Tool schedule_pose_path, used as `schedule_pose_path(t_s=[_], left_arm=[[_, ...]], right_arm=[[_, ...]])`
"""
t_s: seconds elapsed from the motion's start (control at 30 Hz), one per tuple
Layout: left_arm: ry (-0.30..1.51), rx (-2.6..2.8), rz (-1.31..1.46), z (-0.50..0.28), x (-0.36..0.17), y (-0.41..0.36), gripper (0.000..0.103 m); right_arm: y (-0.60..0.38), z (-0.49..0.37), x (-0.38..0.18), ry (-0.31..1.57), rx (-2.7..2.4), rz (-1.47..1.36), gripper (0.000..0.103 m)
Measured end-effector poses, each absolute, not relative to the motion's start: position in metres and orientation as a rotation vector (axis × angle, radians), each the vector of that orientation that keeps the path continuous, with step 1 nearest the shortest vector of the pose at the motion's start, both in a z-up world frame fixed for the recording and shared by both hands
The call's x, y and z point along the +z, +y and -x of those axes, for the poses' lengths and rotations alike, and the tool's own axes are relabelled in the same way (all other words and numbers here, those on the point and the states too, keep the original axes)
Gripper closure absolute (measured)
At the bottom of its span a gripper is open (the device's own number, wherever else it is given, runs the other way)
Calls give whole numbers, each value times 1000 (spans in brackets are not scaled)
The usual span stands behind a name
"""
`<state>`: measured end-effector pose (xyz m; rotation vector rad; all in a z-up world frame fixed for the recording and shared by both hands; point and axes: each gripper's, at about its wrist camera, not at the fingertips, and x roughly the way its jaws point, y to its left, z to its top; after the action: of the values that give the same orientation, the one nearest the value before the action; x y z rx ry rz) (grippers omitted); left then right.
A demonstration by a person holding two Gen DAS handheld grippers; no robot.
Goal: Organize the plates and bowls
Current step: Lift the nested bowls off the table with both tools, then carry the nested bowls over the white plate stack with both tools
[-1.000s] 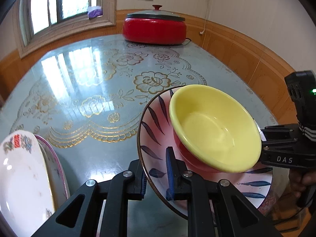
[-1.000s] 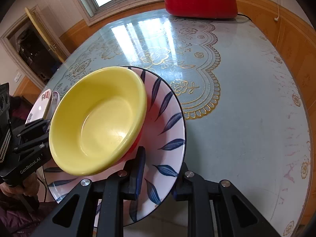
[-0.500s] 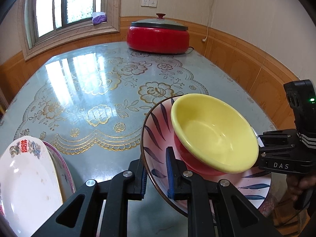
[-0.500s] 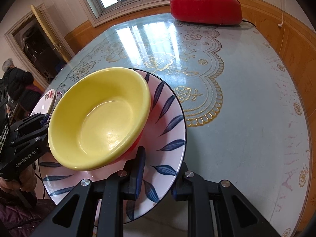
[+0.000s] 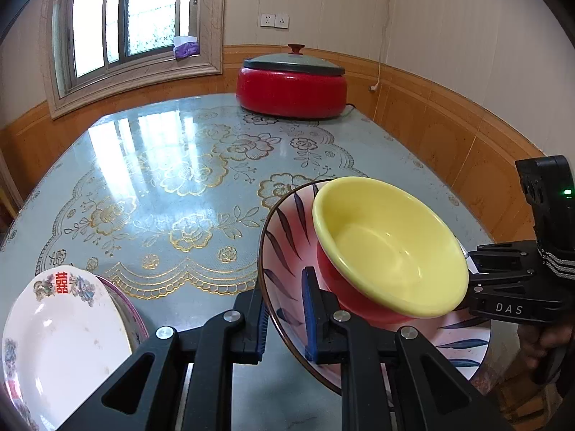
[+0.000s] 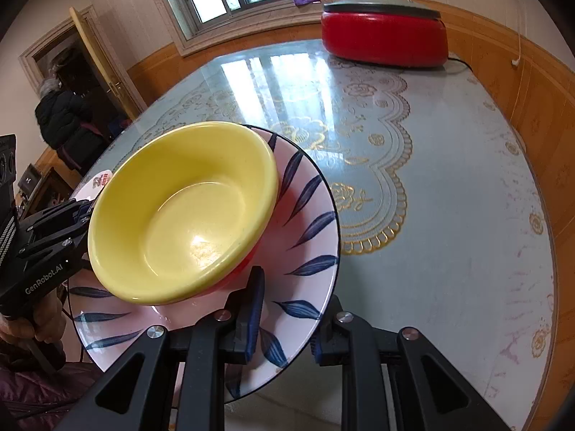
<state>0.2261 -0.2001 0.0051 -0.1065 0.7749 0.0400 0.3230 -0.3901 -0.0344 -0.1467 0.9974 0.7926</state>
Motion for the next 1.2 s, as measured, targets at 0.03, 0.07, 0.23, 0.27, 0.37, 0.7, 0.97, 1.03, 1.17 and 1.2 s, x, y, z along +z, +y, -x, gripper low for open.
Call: schedule_pose_path(t_s=[0.03,0.07,0.23,0.27,0.37,0.7,0.97,1.03,1.17,1.2], left_arm=[[770,43,104,-226,7,-200,86],[766,47,105,-226,8,-199,86],[753,63,108,-225,12,-197,86],[748,66,111,-224,13,-196,86],[739,81,114,-222,17,-193,86],[703,156,129,-207,31,-176,86],[688,220,147,-190,37,-157,86],[684,234,150,-186,39,-152,86],[675,263,160,-178,41,-142,86],[672,272,160,-175,42,-140,86]], right_arm=[[-390,-323,-33,994,796,146,82],[-390,-323,-32,990,799,146,82],[-385,-324,-27,977,814,154,82],[-384,-323,-25,974,818,156,82],[-381,-324,-22,966,830,162,82],[-356,-321,-7,933,900,188,82],[-332,-317,-2,924,960,213,82],[-326,-316,-2,922,973,218,82],[-312,-314,1,917,1001,228,82],[-309,-312,2,914,1008,232,82]])
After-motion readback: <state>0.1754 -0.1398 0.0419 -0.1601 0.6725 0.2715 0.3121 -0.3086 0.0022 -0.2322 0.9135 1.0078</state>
